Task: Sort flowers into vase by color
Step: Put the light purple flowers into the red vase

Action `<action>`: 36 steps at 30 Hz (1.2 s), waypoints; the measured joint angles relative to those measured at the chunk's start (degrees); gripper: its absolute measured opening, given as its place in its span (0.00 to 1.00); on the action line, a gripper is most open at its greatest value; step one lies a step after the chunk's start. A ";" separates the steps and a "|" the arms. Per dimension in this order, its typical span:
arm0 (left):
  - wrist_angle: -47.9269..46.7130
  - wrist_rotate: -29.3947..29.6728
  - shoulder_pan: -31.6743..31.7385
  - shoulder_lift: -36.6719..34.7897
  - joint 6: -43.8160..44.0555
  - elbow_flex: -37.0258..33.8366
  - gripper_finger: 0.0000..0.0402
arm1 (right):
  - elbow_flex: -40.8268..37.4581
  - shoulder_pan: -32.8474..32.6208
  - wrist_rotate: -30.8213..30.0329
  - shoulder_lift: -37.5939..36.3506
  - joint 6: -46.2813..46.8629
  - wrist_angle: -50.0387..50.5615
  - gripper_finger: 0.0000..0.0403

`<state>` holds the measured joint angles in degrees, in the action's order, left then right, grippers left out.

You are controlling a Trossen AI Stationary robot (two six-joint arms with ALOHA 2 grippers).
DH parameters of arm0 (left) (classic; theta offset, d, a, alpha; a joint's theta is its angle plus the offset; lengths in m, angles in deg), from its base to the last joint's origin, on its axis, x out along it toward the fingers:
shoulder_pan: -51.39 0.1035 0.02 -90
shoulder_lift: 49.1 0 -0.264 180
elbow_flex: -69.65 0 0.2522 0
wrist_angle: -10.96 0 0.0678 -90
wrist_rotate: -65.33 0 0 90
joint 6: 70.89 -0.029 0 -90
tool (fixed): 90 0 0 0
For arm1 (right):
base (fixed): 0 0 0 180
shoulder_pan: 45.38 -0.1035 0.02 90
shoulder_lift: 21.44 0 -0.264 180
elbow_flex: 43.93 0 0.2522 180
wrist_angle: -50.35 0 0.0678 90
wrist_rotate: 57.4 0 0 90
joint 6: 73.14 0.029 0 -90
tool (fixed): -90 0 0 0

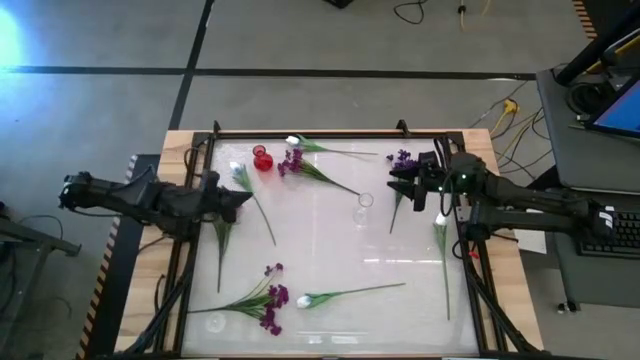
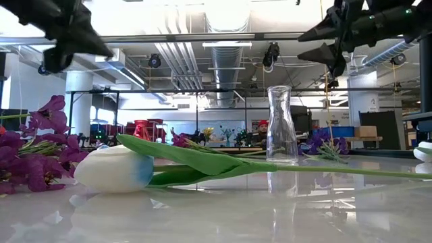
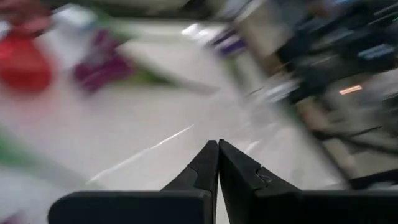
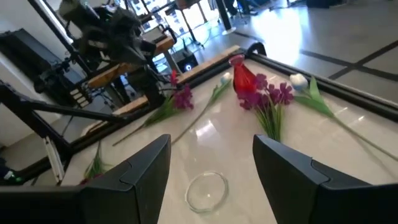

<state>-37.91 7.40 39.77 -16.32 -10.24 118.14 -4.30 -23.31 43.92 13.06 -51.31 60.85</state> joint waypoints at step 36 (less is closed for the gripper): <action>-24.69 -24.76 -4.06 30.00 25.34 13.29 0.00 | 0.08 -0.04 -2.36 2.03 1.56 1.11 0.54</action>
<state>-62.60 -17.37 35.71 13.68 15.10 131.44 -4.21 -23.36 41.56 15.08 -49.76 61.96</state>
